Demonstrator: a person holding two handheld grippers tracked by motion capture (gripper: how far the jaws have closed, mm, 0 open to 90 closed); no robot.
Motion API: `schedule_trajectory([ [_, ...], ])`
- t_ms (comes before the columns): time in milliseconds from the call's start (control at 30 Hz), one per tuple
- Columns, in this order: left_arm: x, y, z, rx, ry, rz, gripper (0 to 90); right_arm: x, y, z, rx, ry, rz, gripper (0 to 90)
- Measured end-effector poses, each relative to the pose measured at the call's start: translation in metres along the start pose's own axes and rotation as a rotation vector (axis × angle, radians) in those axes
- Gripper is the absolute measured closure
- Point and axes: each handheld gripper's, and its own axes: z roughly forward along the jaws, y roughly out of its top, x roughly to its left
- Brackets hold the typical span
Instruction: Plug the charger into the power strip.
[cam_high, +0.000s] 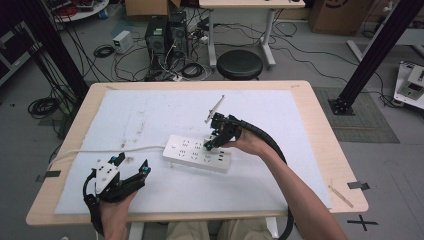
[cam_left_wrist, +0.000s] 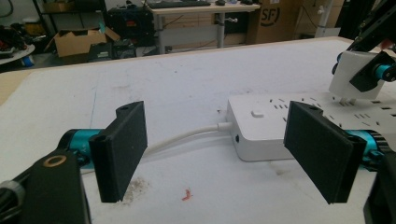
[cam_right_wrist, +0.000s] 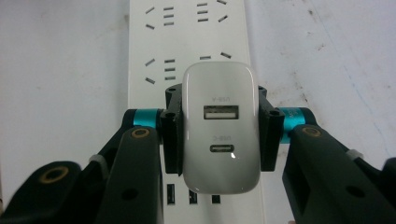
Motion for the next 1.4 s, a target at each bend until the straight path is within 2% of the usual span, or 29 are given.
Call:
schedule_trajectory([
  [67, 0.000, 0.000, 0.000, 0.000, 0.000, -0.002, 21.5, 0.000, -0.001, 0.000, -0.006, -0.003, 0.003, 63.2],
  [167, 0.000, -0.001, 0.002, 0.001, -0.001, -0.009, 21.5, 0.003, -0.002, 0.000, -0.016, -0.016, -0.027, 63.2],
  [200, 0.000, 0.000, 0.003, 0.002, -0.003, -0.011, 21.5, 0.004, -0.001, 0.000, -0.015, -0.022, -0.054, 63.3],
  [400, -0.002, 0.002, 0.005, 0.005, -0.013, 0.002, 21.5, 0.012, 0.000, 0.000, 0.022, -0.068, -0.137, 63.4],
  [500, -0.003, 0.002, 0.004, 0.001, -0.009, 0.002, 21.5, 0.012, 0.001, 0.000, 0.029, -0.070, -0.135, 63.4],
  [567, -0.003, 0.002, 0.003, 0.000, -0.007, 0.000, 21.5, 0.012, 0.008, 0.003, 0.053, -0.074, -0.144, 63.4],
  [600, -0.003, 0.002, 0.002, -0.002, -0.004, -0.002, 21.5, 0.012, 0.009, 0.009, 0.090, -0.078, -0.150, 63.4],
  [800, 0.000, 0.001, -0.002, 0.004, 0.002, -0.005, 21.5, 0.008, 0.004, 0.010, 0.058, -0.054, -0.136, 63.4],
  [967, 0.000, 0.001, -0.003, -0.005, 0.004, -0.007, 21.5, 0.008, 0.004, 0.010, 0.057, -0.054, -0.135, 63.5],
  [1000, 0.000, 0.000, -0.003, -0.002, 0.006, -0.015, 21.5, 0.009, 0.001, 0.010, 0.038, -0.058, -0.129, 63.5],
  [1133, 0.000, -0.001, -0.003, 0.005, 0.007, -0.014, 21.5, 0.011, 0.000, 0.011, 0.028, -0.073, -0.142, 63.6],
  [1400, 0.000, 0.002, -0.002, 0.006, 0.006, -0.013, 21.5, 0.008, -0.002, 0.012, 0.012, -0.054, -0.136, 63.7],
])
